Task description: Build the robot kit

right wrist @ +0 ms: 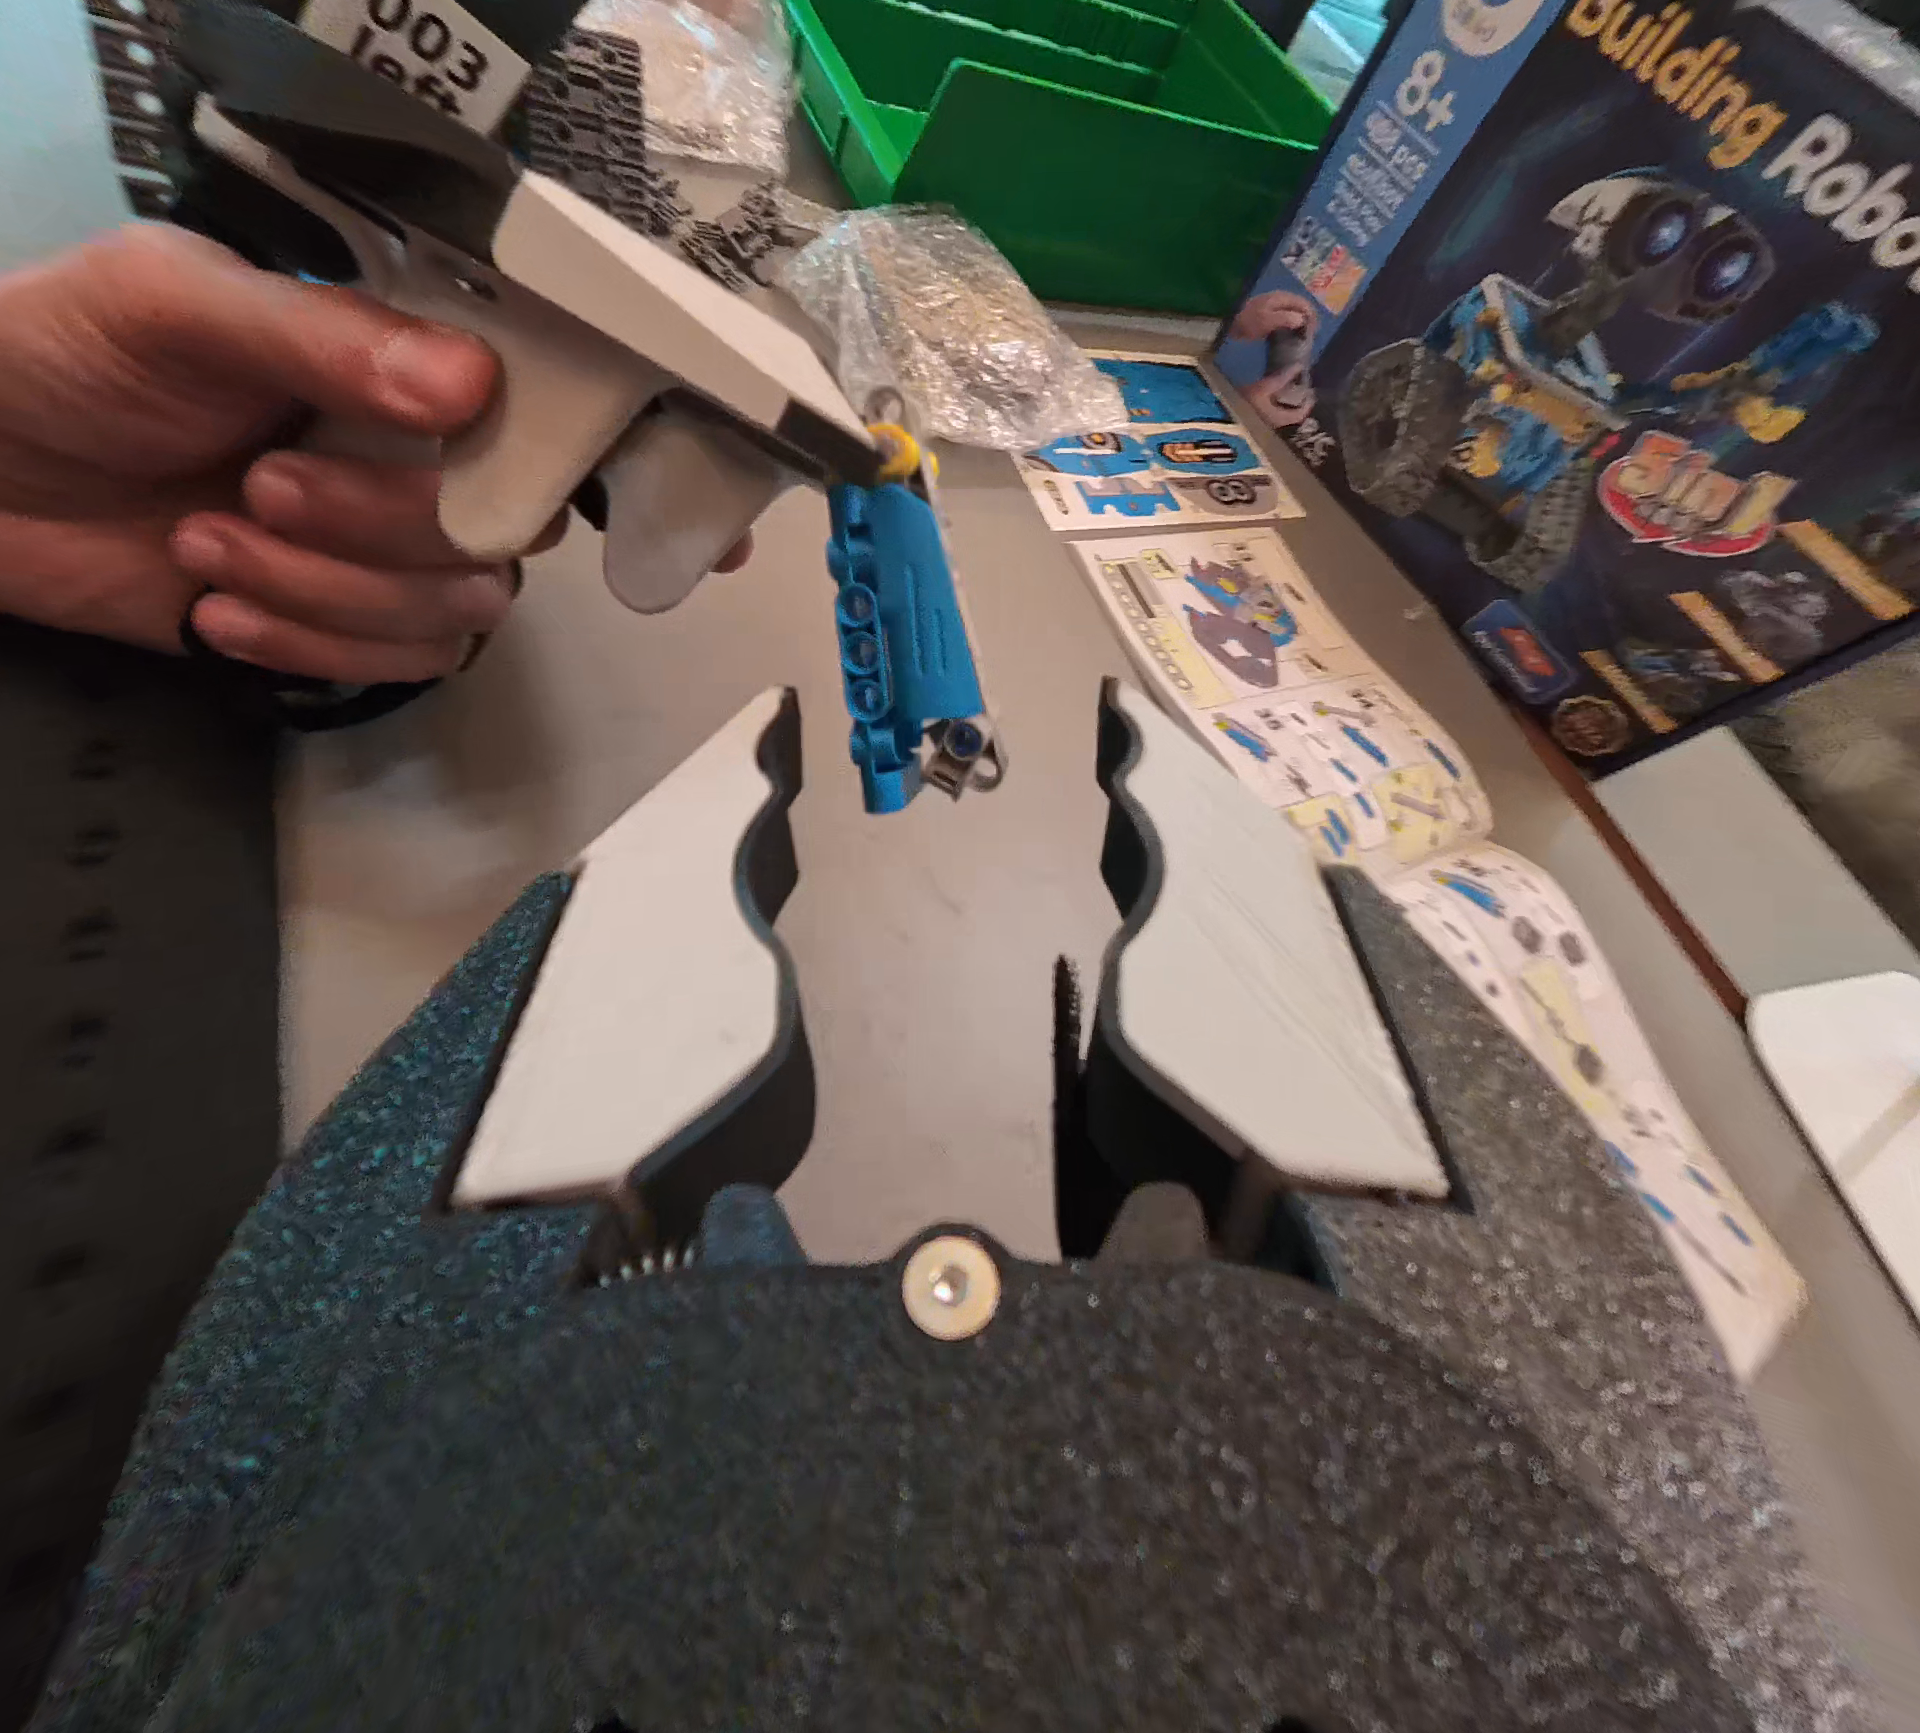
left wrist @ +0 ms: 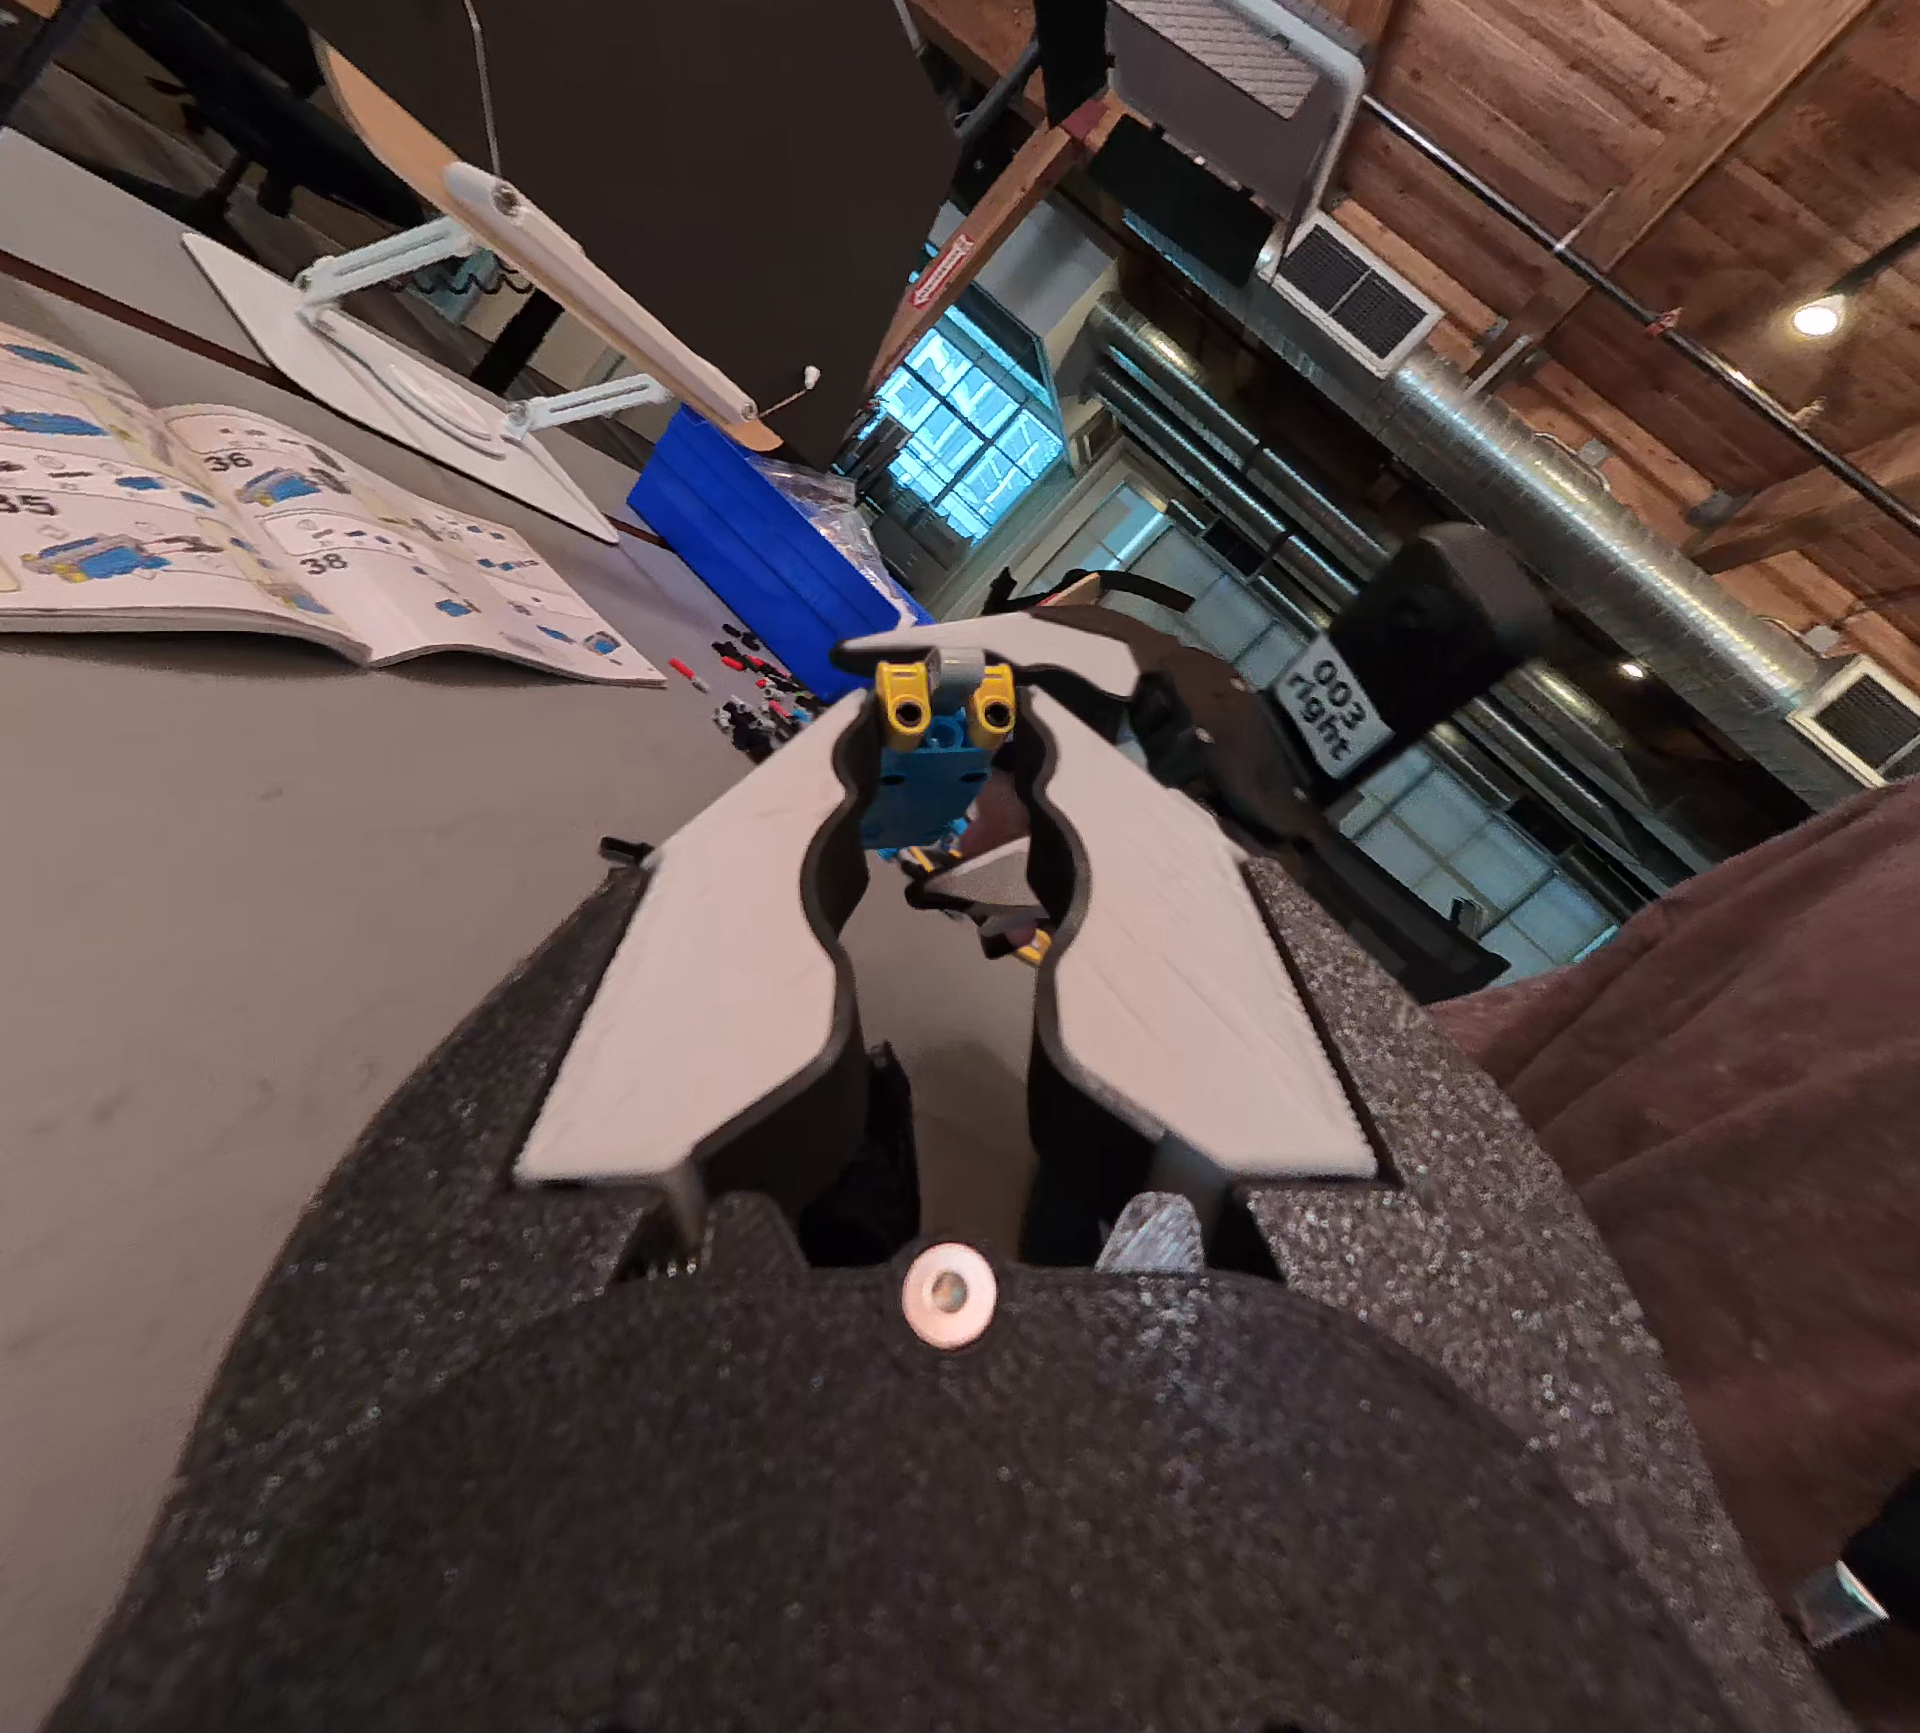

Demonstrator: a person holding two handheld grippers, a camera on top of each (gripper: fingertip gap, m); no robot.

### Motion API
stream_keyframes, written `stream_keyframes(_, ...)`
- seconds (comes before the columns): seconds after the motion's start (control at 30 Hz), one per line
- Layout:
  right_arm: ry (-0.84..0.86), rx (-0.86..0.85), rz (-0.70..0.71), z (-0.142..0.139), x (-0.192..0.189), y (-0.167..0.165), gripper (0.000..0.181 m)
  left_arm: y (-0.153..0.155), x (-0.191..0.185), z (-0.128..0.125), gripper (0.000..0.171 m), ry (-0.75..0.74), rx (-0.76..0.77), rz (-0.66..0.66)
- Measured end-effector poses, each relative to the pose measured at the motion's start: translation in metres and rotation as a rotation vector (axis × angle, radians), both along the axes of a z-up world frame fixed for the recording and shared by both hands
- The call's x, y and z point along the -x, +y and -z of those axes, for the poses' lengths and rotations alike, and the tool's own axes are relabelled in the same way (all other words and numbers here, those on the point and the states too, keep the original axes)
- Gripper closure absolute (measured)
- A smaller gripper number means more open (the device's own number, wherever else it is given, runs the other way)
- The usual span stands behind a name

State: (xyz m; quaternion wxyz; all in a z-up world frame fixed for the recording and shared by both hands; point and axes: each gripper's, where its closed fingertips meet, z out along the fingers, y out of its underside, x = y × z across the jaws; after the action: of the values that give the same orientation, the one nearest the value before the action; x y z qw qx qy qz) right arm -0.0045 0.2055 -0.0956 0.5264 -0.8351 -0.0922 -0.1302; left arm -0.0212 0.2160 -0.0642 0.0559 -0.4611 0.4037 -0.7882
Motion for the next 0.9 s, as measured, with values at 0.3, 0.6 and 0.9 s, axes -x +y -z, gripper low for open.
stream_keyframes(0.3,-0.237,-0.04,0.028,0.004,-0.013,0.004,0.156,-0.001,-0.012,0.011,0.14,0.081,-0.017,-0.029)
stream_keyframes(0.6,-0.941,-0.007,0.341,-0.008,-0.033,-0.005,0.157,-0.011,-0.025,0.011,0.136,0.21,0.334,-0.123)
stream_keyframes(0.9,-1.047,-0.015,0.317,-0.008,-0.022,-0.002,0.157,-0.013,-0.031,0.019,0.148,0.245,0.398,-0.125)
